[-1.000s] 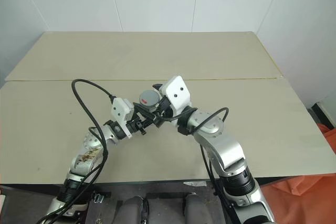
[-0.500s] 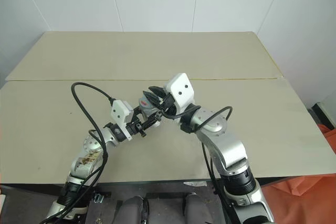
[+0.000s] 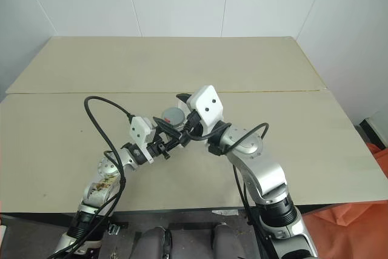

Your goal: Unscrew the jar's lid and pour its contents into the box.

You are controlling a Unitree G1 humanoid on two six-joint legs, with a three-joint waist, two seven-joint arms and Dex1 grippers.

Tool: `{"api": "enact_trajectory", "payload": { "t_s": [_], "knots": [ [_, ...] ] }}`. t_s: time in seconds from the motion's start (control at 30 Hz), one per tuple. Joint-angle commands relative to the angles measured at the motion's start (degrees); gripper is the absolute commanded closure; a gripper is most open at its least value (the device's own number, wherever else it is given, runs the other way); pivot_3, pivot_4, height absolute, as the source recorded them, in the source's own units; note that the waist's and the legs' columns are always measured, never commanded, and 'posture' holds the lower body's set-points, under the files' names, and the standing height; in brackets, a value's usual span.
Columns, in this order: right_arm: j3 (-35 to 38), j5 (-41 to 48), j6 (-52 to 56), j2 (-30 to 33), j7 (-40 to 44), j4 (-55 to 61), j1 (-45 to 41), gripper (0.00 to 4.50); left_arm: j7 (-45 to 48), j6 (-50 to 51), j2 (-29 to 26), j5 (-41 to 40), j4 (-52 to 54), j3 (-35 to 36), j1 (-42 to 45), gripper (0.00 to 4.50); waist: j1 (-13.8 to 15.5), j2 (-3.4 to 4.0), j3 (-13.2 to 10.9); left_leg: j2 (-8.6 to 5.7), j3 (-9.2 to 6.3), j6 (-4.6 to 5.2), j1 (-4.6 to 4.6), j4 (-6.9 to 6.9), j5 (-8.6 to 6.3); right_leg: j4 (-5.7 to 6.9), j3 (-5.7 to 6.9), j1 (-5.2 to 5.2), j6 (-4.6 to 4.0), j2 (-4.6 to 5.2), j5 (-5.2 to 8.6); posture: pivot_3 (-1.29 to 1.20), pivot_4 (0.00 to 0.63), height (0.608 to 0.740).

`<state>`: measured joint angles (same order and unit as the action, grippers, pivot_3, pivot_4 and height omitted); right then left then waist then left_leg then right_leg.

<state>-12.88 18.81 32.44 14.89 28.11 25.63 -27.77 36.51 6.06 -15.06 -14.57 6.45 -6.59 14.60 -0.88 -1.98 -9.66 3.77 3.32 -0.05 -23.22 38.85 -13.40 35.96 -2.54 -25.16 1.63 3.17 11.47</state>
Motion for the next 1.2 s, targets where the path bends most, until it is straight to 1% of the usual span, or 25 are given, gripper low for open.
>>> {"api": "enact_trajectory", "payload": {
  "t_s": [0.03, 0.1, 0.4, 0.5, 0.6, 0.77, 0.83, 0.9, 0.97, 1.1, 1.2],
  "knots": [
    [-0.54, -0.97, -0.41, 0.0, -0.58, 2.13, -0.04, 0.05, -0.23, -1.1, 0.42, -0.05, 1.78, -0.04, 0.18, 2.52, 0.0, 0.0, 0.0, 0.0, 0.0, 0.0, 0.0, 0.0, 0.0, 0.0, 0.0, 0.0, 0.01, 0.0, 0.0, 0.0, 0.15, 0.74],
    [-1.19, -2.16, -0.56, 0.56, -0.62, 1.76, 0.0, 0.05, -0.18, -0.98, 0.46, -0.12, 2.17, -0.13, 0.03, 2.52, 0.0, 0.0, 0.0, 0.0, 0.0, 0.0, 0.0, 0.0, 0.0, 0.0, 0.0, 0.0, 0.02, 0.0, 0.01, 0.0, 0.15, 0.74],
    [-0.9, -2.64, -1.34, 0.09, -0.35, 0.21, 1.0, 0.05, -0.39, -0.77, 0.44, -0.25, 2.57, 0.14, -0.02, 2.52, 0.01, 0.0, 0.0, 0.0, 0.0, 0.0, -0.01, 0.0, 0.0, -0.02, 0.0, 0.0, 0.01, 0.0, 0.01, 0.0, 0.15, 0.74],
    [-0.43, -2.6, -1.93, -0.54, -0.66, -0.1, 1.35, 0.61, -0.65, -0.81, 0.71, -0.3, 2.42, 0.17, -0.29, 2.52, 0.0, 0.0, 0.0, 0.0, 0.0, 0.0, -0.01, 0.0, 0.0, -0.02, 0.0, 0.0, 0.02, 0.0, 0.01, 0.0, 0.15, 0.74],
    [-0.4, -2.82, -2.13, -0.62, -0.58, -0.29, 1.44, 1.67, -0.66, -0.82, 0.76, -0.23, 2.48, 0.05, -0.52, 2.52, -0.01, 0.0, 0.0, 0.0, 0.0, 0.0, -0.01, 0.0, 0.0, -0.02, 0.0, 0.0, 0.02, 0.0, 0.01, 0.0, 0.15, 0.74],
    [-0.81, -2.96, -2.43, -0.24, 0.23, -0.14, 1.58, 1.72, -0.07, -0.89, 0.52, -0.21, 2.59, -0.36, -0.91, 2.52, 0.0, 0.0, 0.0, 0.0, 0.0, 0.0, -0.01, 0.0, 0.0, -0.02, 0.0, 0.0, 0.03, 0.0, 0.02, 0.0, 0.15, 0.74],
    [-0.39, -1.23, -2.4, -0.01, 2.33, -0.21, 1.21, 1.72, 1.49, -0.84, -0.24, -0.86, 3.23, -0.65, -1.46, 2.52, -0.01, 0.0, 0.0, 0.0, 0.0, 0.0, -0.01, -0.01, 0.0, -0.03, 0.0, 0.0, 0.04, 0.0, 0.02, 0.0, 0.15, 0.74],
    [0.94, 1.52, -2.43, 0.51, 5.63, -0.86, 0.06, 1.72, 3.51, -0.05, -1.35, -2.24, 4.79, -0.85, -2.15, 2.52, -0.08, 0.0, 0.0, 0.01, 0.0, 0.0, -0.01, -0.02, 0.0, -0.03, 0.0, 0.0, 0.04, 0.0, 0.03, 0.0, 0.15, 0.74],
    [3.3, 5.93, -1.9, 1.77, 10.96, -2.74, -2.06, 1.72, 5.68, 0.96, -2.75, -4.03, 6.75, -1.14, -2.86, 2.52, -0.08, 0.0, 0.0, 0.01, 0.0, 0.0, 0.0, -0.03, 0.0, -0.03, 0.0, -0.01, 0.04, 0.0, 0.03, 0.0, 0.15, 0.74],
    [4.44, 12.53, -2.62, 7.04, 27.7, -10.78, -8.26, 1.72, 8.92, 2.76, -5.31, -6.63, 10.6, -2.02, -3.88, 2.52, -0.13, 0.0, -0.01, 0.01, 0.01, 0.0, 0.03, 0.0, 0.0, -0.04, 0.0, 0.02, 0.08, 0.01, 0.04, 0.0, 0.15, 0.74],
    [2.48, 12.81, -6.96, 9.61, 41.61, -19.13, -13.62, 1.72, 10.15, 3.92, -6.3, -7.77, 12.68, -2.81, -3.86, 2.52, -0.09, 0.01, -0.01, 0.04, 0.0, 0.0, 0.04, -0.02, 0.0, -0.03, 0.01, 0.01, 0.07, -0.02, 0.06, 0.0, 0.15, 0.74]
  ]
}}
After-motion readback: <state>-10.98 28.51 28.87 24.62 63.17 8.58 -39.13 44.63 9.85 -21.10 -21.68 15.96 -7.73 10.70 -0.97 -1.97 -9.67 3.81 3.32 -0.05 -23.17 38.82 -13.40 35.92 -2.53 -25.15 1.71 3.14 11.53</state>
